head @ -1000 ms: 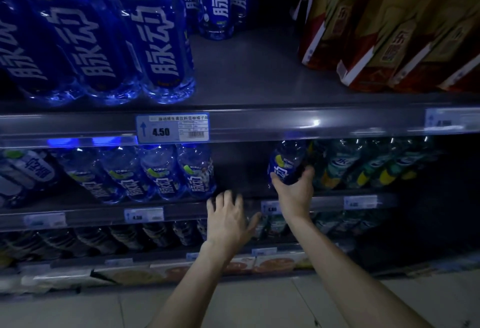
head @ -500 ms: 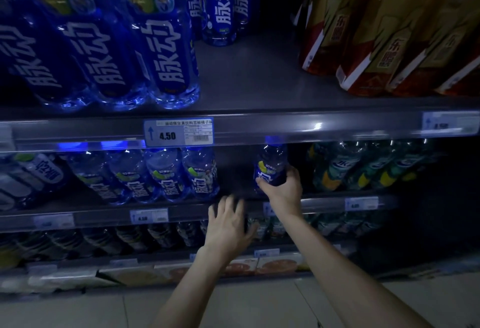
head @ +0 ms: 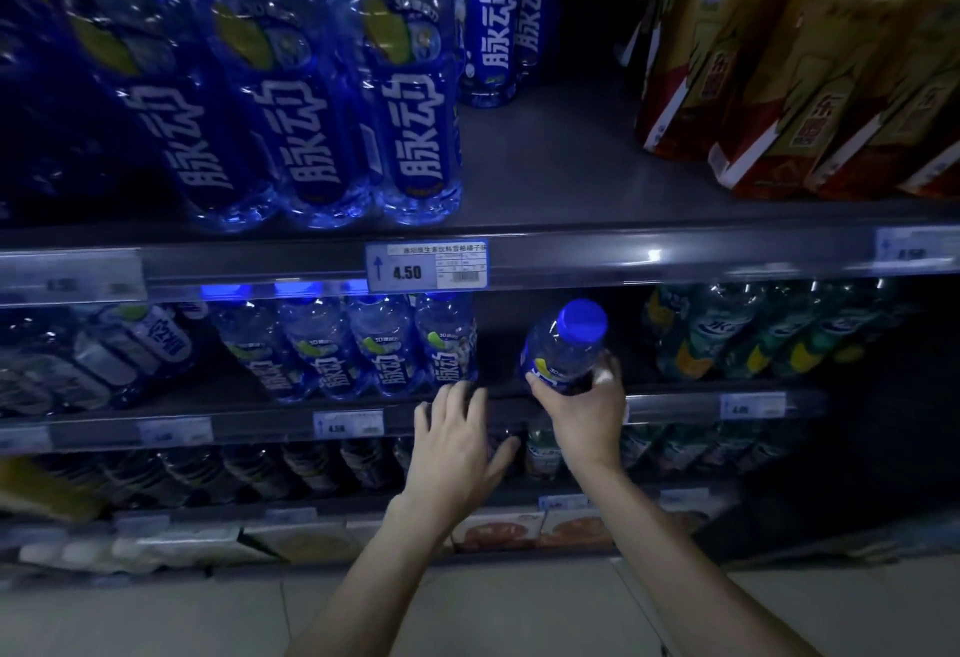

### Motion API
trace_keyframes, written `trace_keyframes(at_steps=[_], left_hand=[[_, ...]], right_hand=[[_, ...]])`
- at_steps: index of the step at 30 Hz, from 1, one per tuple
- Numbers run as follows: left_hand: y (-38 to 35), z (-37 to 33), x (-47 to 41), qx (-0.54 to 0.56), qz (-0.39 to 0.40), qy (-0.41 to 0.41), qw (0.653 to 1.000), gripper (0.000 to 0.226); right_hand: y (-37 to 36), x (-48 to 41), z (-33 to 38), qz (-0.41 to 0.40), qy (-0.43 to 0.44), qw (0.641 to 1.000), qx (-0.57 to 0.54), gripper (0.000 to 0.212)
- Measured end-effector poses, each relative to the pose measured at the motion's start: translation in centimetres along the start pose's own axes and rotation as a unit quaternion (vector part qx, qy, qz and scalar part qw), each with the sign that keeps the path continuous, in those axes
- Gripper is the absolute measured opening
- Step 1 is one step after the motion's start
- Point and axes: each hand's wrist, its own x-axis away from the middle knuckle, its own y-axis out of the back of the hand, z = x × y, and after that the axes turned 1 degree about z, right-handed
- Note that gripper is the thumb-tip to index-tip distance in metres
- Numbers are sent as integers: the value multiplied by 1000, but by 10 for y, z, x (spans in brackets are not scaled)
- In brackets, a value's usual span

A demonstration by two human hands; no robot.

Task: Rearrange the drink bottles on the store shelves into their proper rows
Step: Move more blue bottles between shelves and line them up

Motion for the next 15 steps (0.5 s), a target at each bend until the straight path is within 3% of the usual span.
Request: trace_keyframes(at_steps=[10,15], left_hand=[[67,8,24,21,-37,-37,998,66],[110,20,34,29,-80,-87,993,64]], right_hand=[[26,56,52,15,43,998,-45,57],[35,67,94,24,44,998,-48,48]])
